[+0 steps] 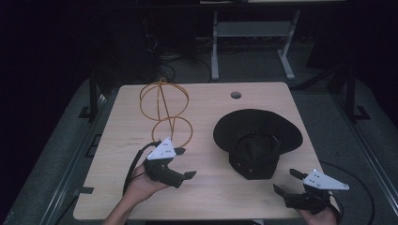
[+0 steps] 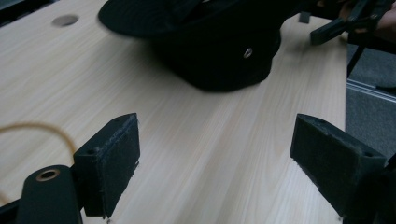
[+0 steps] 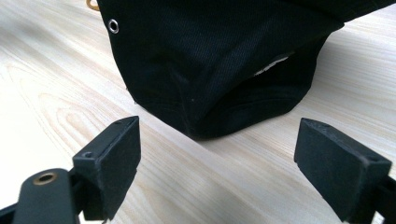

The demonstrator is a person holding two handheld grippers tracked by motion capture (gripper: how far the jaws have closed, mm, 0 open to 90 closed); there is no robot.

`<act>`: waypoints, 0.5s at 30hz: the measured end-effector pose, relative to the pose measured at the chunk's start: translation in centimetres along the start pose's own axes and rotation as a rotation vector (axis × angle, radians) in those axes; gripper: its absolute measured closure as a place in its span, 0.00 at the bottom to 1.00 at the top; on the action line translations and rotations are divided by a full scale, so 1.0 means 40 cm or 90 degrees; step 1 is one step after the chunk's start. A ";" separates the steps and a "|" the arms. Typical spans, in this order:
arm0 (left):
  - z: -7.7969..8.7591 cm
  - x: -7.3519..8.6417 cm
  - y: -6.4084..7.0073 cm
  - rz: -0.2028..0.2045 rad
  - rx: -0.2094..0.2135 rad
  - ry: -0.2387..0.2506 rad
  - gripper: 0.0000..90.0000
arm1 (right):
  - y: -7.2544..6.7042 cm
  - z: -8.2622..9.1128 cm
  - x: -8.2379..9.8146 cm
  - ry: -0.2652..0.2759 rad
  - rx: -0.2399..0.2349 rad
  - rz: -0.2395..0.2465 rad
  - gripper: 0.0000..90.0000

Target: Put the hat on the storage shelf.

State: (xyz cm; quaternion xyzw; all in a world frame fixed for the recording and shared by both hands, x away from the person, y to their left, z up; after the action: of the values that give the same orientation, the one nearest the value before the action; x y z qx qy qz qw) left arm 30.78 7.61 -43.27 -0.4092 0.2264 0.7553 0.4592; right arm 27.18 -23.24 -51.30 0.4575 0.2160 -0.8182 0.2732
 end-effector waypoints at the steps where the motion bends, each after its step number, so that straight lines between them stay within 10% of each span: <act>1: -0.010 -0.016 0.007 -0.006 0.005 0.002 0.17 | 0.000 0.000 0.000 0.000 0.000 0.001 0.16; 15: -0.097 -0.111 0.029 -0.044 0.044 -0.012 0.20 | 0.006 0.008 0.001 0.006 0.001 0.001 0.16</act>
State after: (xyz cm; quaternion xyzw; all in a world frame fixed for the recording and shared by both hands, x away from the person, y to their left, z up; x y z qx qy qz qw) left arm 32.44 2.03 -41.84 -0.3934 0.2338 0.7345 0.5011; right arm 27.12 -23.65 -51.21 0.4615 0.2166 -0.8160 0.2725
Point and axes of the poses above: each handheld gripper's, and its own axes: z roughly backward along the jaws, x roughly out of its underside, y roughly to its right, the point moved 10 cm from there along -z, roughly forward along the jaws, and after that the axes turned 5 degrees about -x, right-handed, at the moved point
